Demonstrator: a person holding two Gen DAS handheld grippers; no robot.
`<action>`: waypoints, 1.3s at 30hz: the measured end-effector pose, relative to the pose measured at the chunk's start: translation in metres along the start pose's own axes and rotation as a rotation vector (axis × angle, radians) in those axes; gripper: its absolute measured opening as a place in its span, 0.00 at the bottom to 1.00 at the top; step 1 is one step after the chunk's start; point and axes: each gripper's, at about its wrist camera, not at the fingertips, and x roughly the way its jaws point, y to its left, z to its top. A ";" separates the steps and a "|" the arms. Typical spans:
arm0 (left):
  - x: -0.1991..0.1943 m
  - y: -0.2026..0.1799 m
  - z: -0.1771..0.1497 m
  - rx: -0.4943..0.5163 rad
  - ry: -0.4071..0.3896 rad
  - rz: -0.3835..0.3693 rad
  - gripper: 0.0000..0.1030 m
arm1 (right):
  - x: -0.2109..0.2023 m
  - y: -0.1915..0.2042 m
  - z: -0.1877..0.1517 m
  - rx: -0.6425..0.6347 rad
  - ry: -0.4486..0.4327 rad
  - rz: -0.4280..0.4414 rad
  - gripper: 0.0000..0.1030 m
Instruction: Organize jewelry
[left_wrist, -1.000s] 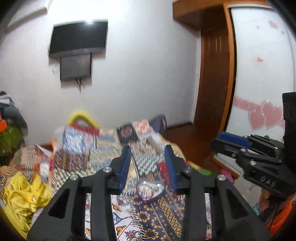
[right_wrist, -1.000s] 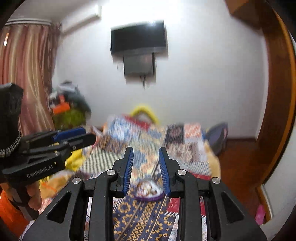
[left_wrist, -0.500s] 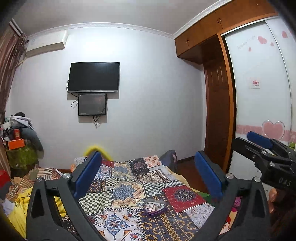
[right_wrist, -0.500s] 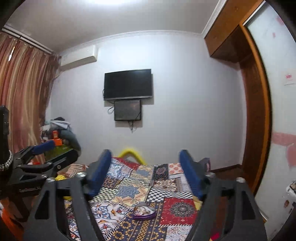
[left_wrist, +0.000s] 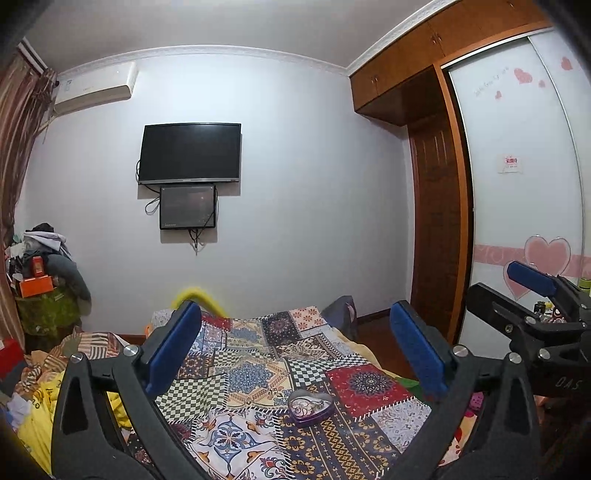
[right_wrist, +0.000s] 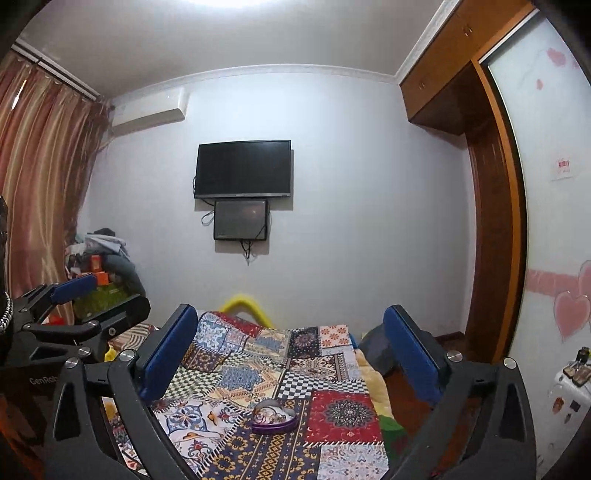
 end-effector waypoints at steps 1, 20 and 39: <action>0.001 0.001 0.000 -0.001 0.002 0.000 1.00 | 0.000 0.000 0.000 0.002 0.003 0.002 0.97; 0.010 -0.004 -0.007 -0.008 0.022 -0.005 1.00 | -0.005 -0.009 0.000 0.017 0.054 -0.003 0.97; 0.014 -0.005 -0.009 -0.018 0.030 -0.012 1.00 | -0.007 -0.011 0.004 0.032 0.066 0.000 0.97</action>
